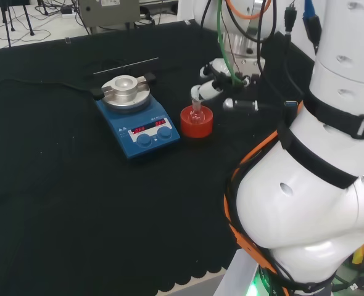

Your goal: Pick up the round-bottom flask.

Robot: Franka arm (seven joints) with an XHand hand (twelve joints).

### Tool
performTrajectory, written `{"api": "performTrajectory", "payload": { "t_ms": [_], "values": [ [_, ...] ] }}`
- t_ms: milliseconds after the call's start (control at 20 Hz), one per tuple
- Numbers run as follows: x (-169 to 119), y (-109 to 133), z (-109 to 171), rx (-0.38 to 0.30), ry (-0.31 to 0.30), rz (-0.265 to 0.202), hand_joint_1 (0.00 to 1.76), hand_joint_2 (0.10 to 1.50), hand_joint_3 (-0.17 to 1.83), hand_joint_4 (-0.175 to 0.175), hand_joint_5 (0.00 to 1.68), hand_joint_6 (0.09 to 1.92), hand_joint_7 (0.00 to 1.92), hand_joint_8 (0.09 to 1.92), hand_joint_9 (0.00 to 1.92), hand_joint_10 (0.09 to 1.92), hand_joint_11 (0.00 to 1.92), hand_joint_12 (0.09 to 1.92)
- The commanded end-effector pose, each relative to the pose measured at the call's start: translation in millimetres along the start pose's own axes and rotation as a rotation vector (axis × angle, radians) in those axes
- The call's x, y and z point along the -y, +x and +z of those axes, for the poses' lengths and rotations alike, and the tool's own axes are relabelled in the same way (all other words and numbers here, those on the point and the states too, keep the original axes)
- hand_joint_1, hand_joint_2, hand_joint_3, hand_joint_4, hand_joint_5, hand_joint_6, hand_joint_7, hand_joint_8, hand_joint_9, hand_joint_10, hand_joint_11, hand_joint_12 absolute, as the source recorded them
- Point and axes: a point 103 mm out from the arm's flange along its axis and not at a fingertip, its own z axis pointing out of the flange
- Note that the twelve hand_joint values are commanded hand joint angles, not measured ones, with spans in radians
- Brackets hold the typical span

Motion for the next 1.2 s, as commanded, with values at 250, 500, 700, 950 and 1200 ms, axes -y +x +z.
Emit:
{"api": "performTrajectory", "payload": {
  "t_ms": [250,500,700,950,1200],
  "values": [
    [-15,-13,37,-0.114,0.012,0.022,0.66,0.8,0.56,-0.031,0.44,0.09,0.19,0.5,0.37,0.63,0.0,1.25],
    [-17,-14,42,-0.118,0.008,0.02,0.69,0.78,0.56,-0.031,0.45,0.09,0.2,0.5,0.37,0.63,0.0,1.25],
    [-21,-11,47,-0.1,-0.018,0.01,0.74,0.73,0.6,-0.028,0.46,0.09,0.2,0.51,0.38,0.62,0.0,1.26],
    [-26,-9,51,-0.089,-0.025,0.002,0.8,0.68,0.65,-0.025,0.48,0.09,0.2,0.51,0.4,0.62,0.0,1.28],
    [-33,-8,56,-0.1,-0.019,0.004,0.81,0.67,0.67,-0.023,0.5,0.09,0.2,0.51,0.41,0.62,0.0,1.29]
  ]
}}
